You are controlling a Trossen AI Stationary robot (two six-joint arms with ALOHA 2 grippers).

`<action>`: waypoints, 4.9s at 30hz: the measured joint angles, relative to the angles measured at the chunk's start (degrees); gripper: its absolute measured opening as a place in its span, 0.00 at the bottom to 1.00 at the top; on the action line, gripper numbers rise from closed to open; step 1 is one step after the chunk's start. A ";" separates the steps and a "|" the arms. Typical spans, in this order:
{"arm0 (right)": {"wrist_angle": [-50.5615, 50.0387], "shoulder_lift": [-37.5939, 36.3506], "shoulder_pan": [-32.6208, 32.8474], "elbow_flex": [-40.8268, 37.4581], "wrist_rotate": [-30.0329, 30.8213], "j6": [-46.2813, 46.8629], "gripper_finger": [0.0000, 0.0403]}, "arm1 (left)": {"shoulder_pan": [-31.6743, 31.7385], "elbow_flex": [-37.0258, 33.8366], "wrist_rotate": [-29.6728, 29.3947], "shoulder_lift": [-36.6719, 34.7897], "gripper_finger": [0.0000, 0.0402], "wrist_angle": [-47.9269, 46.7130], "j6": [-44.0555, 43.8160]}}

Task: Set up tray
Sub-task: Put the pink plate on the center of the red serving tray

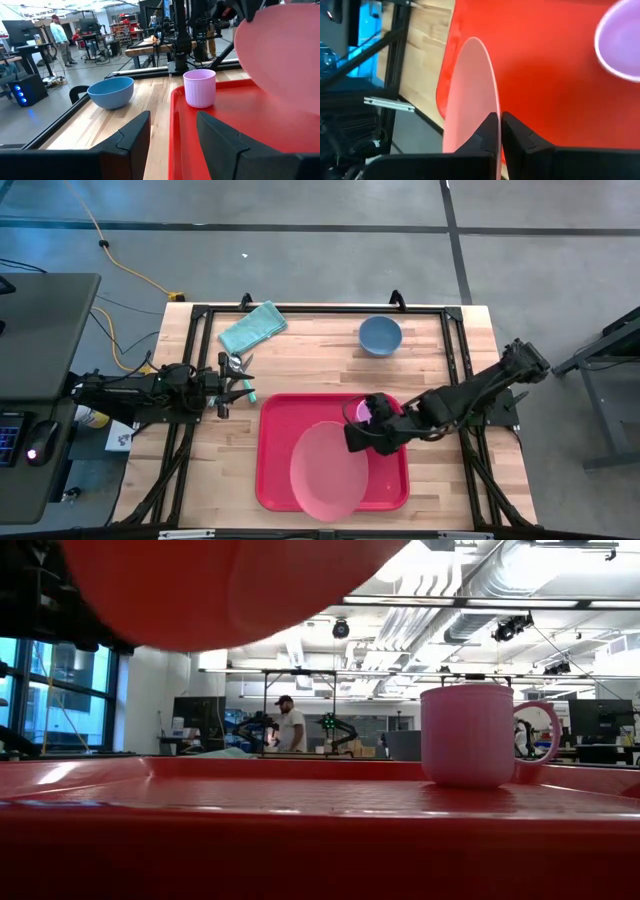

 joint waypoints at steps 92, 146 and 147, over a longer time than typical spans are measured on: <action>-0.68 36.09 0.74 10.22 -7.70 11.03 0.68 | 0.00 -0.02 6.01 0.02 0.48 -1.34 -4.02; -13.31 29.63 0.24 10.04 -6.81 9.07 0.00 | 0.01 -0.02 5.97 0.02 0.48 -1.29 -4.04; -13.42 29.61 0.24 10.04 -7.02 9.08 0.00 | 0.00 -0.02 5.97 0.02 0.48 -1.27 -4.04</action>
